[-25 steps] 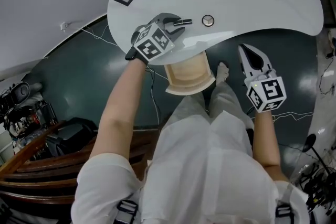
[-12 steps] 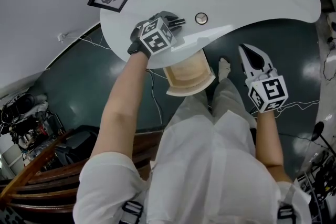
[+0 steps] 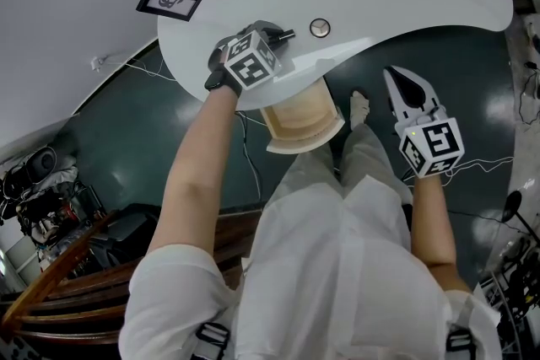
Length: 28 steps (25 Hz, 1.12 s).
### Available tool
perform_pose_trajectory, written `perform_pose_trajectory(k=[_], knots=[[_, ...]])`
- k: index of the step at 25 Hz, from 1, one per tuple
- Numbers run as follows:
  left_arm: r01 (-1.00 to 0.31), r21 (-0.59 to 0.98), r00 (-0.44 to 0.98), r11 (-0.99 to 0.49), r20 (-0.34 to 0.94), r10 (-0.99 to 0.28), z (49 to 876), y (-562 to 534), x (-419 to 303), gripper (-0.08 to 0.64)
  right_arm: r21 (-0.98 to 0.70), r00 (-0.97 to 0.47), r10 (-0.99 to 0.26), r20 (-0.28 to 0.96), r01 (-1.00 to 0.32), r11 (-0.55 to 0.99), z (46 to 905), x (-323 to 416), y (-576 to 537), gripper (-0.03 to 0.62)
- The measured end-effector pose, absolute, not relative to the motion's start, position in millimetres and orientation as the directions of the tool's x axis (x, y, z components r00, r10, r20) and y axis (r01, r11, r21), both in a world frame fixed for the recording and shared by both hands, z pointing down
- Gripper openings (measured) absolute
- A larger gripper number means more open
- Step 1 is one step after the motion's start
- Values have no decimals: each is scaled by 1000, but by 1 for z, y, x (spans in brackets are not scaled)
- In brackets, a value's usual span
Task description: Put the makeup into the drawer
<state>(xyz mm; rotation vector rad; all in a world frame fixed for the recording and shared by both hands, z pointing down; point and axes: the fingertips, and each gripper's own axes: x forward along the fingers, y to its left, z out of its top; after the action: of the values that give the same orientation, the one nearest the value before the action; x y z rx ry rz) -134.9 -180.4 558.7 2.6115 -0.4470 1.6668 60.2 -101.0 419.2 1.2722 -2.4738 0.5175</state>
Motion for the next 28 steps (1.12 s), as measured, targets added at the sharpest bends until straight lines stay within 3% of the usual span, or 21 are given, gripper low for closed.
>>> perform_pose_trajectory(k=[28], knots=[[-319,-103,465,-942,849,-250,540,-115,-125,98,-163,-586,-700,409,-801,575,406,50,-93,9]])
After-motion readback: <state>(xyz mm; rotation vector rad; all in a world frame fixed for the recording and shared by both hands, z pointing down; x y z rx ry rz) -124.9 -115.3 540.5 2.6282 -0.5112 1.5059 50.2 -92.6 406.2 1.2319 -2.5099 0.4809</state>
